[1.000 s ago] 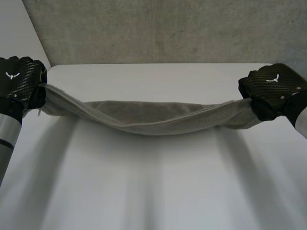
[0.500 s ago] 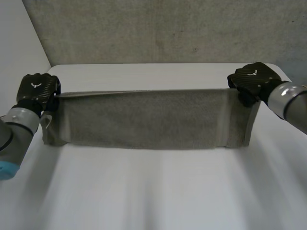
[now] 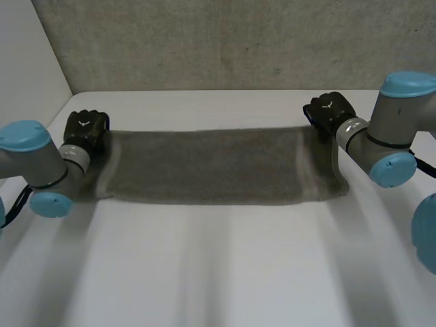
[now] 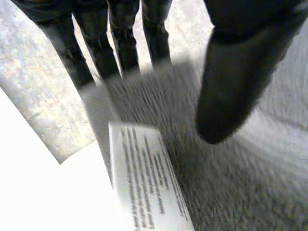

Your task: Fold the towel.

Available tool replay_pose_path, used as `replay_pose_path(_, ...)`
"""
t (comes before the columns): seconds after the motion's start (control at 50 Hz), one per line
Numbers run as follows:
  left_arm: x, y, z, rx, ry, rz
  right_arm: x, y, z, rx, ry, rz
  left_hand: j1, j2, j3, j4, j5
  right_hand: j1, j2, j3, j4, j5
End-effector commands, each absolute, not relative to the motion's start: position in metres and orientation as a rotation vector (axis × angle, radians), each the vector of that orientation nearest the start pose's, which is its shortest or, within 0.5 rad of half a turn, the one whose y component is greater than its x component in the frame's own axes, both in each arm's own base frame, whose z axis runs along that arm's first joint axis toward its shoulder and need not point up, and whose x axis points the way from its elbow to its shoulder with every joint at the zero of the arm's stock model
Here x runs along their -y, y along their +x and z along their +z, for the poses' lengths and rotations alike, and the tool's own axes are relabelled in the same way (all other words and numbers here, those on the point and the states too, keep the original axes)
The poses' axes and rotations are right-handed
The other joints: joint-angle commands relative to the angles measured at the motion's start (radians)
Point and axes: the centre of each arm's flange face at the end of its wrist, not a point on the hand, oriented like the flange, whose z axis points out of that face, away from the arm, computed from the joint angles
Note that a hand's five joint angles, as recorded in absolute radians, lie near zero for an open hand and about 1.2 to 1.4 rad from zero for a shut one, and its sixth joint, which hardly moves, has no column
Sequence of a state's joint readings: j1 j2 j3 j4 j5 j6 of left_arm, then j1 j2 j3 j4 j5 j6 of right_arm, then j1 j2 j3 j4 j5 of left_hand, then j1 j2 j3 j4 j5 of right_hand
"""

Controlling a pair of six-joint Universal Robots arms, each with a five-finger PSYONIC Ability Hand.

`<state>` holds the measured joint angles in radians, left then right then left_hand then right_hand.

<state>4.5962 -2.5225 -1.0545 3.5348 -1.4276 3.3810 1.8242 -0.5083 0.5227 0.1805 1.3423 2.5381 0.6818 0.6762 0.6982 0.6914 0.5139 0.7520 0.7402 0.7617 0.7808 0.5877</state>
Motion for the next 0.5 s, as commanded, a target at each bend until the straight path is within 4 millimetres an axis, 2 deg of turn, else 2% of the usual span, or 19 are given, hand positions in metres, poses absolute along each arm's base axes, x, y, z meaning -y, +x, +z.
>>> replay_pose_path(0.02,0.457,-0.208,0.112,-2.235,0.576,-2.171,0.446,0.269,0.162,-2.185,-1.207,-2.027,-0.245,-0.240,-0.262,-0.255,-0.252,-0.577,-0.566,-0.587,-0.606,-0.588)
replay_pose_path(0.08,0.457,-0.208,0.120,-2.213,0.554,-2.179,0.445,0.269,0.167,-2.192,-1.200,-2.029,-0.313,-0.307,-0.329,-0.322,-0.319,-0.577,-0.566,-0.587,-0.606,-0.588)
replay_pose_path(0.12,0.455,-0.206,0.140,-2.171,0.499,-2.193,0.434,0.276,0.183,-2.182,-1.189,-2.015,-0.324,-0.319,-0.341,-0.334,-0.331,-0.577,-0.566,-0.587,-0.606,-0.588)
replay_pose_path(0.14,0.455,-0.206,0.140,-2.171,0.499,-2.194,0.434,0.276,0.183,-2.182,-1.189,-2.015,-0.324,-0.319,-0.341,-0.334,-0.331,-0.577,-0.566,-0.587,-0.606,-0.588)
replay_pose_path(0.16,0.454,-0.203,0.153,-2.147,0.469,-2.200,0.427,0.276,0.191,-2.196,-1.168,-1.984,-0.330,-0.325,-0.347,-0.340,-0.337,-0.577,-0.566,-0.587,-0.606,-0.588)
replay_pose_path(0.18,0.454,-0.203,0.153,-2.147,0.468,-2.200,0.427,0.276,0.191,-2.196,-1.168,-1.984,-0.330,-0.325,-0.347,-0.340,-0.337,-0.577,-0.566,-0.587,-0.606,-0.588)
replay_pose_path(0.22,0.444,-0.197,0.173,-2.132,0.404,-2.184,0.413,0.273,0.204,-2.234,-1.099,-1.903,-0.336,-0.330,-0.353,-0.346,-0.343,-0.577,-0.566,-0.587,-0.606,-0.588)
replay_pose_path(0.24,0.444,-0.197,0.173,-2.132,0.404,-2.184,0.413,0.273,0.204,-2.234,-1.099,-1.903,-0.336,-0.331,-0.353,-0.346,-0.343,-0.577,-0.566,-0.587,-0.606,-0.588)
replay_pose_path(0.28,0.430,-0.193,0.193,-2.116,0.358,-2.179,0.395,0.267,0.219,-2.259,-1.042,-1.848,-0.336,-0.331,-0.353,-0.346,-0.343,-0.577,-0.566,-0.587,-0.606,-0.588)
replay_pose_path(0.3,0.430,-0.193,0.193,-2.116,0.358,-2.179,0.395,0.267,0.219,-2.259,-1.042,-1.847,-0.336,-0.331,-0.353,-0.346,-0.343,-0.577,-0.566,-0.587,-0.606,-0.588)
replay_pose_path(0.32,0.421,-0.190,0.202,-2.112,0.349,-2.176,0.385,0.264,0.223,-2.274,-1.037,-1.821,-0.333,-0.328,-0.350,-0.343,-0.340,-0.577,-0.566,-0.587,-0.606,-0.588)
replay_pose_path(0.34,0.421,-0.190,0.202,-2.112,0.349,-2.176,0.385,0.264,0.223,-2.274,-1.037,-1.821,-0.333,-0.328,-0.350,-0.343,-0.340,-0.577,-0.566,-0.587,-0.606,-0.588)
replay_pose_path(0.38,0.399,-0.187,0.209,-2.131,0.356,-2.163,0.367,0.256,0.225,-2.311,-1.041,-1.769,-0.327,-0.322,-0.344,-0.337,-0.334,-0.577,-0.566,-0.587,-0.606,-0.588)
replay_pose_path(0.4,0.399,-0.187,0.209,-2.131,0.356,-2.163,0.367,0.256,0.225,-2.311,-1.041,-1.769,-0.327,-0.322,-0.344,-0.337,-0.334,-0.577,-0.566,-0.587,-0.606,-0.588)
replay_pose_path(0.44,0.379,-0.185,0.210,-2.155,0.361,-2.145,0.353,0.250,0.220,-2.340,-1.043,-1.724,-0.324,-0.319,-0.341,-0.334,-0.331,-0.577,-0.566,-0.587,-0.606,-0.588)
replay_pose_path(0.46,0.378,-0.185,0.210,-2.155,0.361,-2.145,0.353,0.249,0.220,-2.340,-1.043,-1.723,-0.324,-0.319,-0.341,-0.334,-0.331,-0.577,-0.566,-0.587,-0.606,-0.588)
replay_pose_path(0.5,0.364,-0.184,0.203,-2.174,0.358,-2.138,0.345,0.242,0.209,-2.379,-1.035,-1.676,-0.324,-0.319,-0.341,-0.334,-0.331,-0.577,-0.566,-0.587,-0.606,-0.588)
